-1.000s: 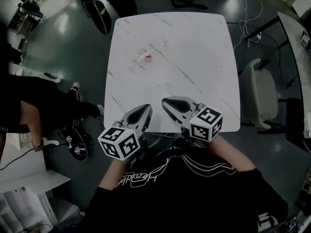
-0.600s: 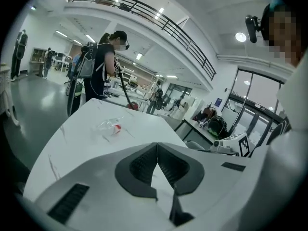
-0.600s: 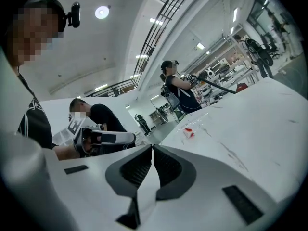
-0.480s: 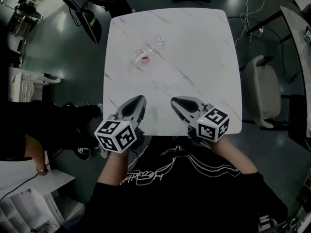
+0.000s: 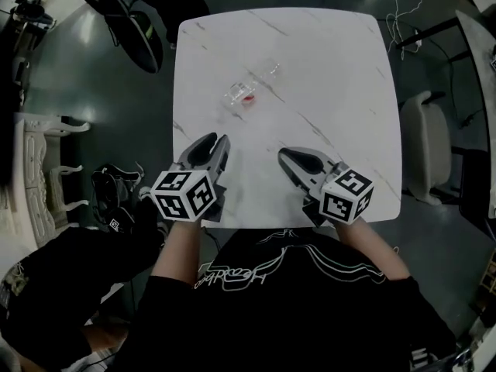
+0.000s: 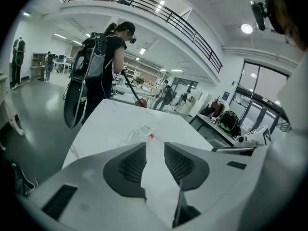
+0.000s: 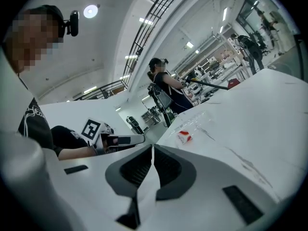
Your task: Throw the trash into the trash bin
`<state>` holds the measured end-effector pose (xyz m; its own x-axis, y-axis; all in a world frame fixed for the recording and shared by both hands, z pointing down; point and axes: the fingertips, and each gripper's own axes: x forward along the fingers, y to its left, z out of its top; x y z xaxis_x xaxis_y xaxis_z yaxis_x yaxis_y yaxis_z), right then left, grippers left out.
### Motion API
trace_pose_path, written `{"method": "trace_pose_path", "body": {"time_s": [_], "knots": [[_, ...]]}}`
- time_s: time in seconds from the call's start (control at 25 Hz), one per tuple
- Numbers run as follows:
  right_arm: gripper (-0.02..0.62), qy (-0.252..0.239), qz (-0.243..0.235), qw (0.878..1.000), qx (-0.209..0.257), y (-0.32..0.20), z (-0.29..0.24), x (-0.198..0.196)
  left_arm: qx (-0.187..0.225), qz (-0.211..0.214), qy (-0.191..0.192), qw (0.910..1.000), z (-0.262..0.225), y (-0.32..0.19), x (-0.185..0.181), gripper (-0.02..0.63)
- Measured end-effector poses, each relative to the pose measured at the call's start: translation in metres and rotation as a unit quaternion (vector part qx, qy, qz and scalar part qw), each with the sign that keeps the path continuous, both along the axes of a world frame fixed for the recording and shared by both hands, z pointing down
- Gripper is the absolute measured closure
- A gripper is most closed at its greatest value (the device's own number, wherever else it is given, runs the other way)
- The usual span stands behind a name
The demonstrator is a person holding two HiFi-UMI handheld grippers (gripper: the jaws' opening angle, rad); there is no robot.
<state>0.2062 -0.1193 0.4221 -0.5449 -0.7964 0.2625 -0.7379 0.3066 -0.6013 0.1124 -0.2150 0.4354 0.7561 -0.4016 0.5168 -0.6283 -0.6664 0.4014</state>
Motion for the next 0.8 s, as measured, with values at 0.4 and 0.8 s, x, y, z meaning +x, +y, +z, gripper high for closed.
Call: {"method": "trace_pose_path", "body": {"time_s": [0.4, 0.8], "knots": [[0.555, 0.000, 0.041, 0.999, -0.032, -0.021, 0.013, -0.003, 0.041, 0.096, -0.108, 0.9887, 0.071, -0.057, 0.006, 0.430], [0.555, 0.004, 0.071, 0.996, -0.056, -0.013, 0.023, 0.005, 0.059, 0.149, -0.138, 0.9773, 0.106, -0.075, 0.019, 0.437]]}}
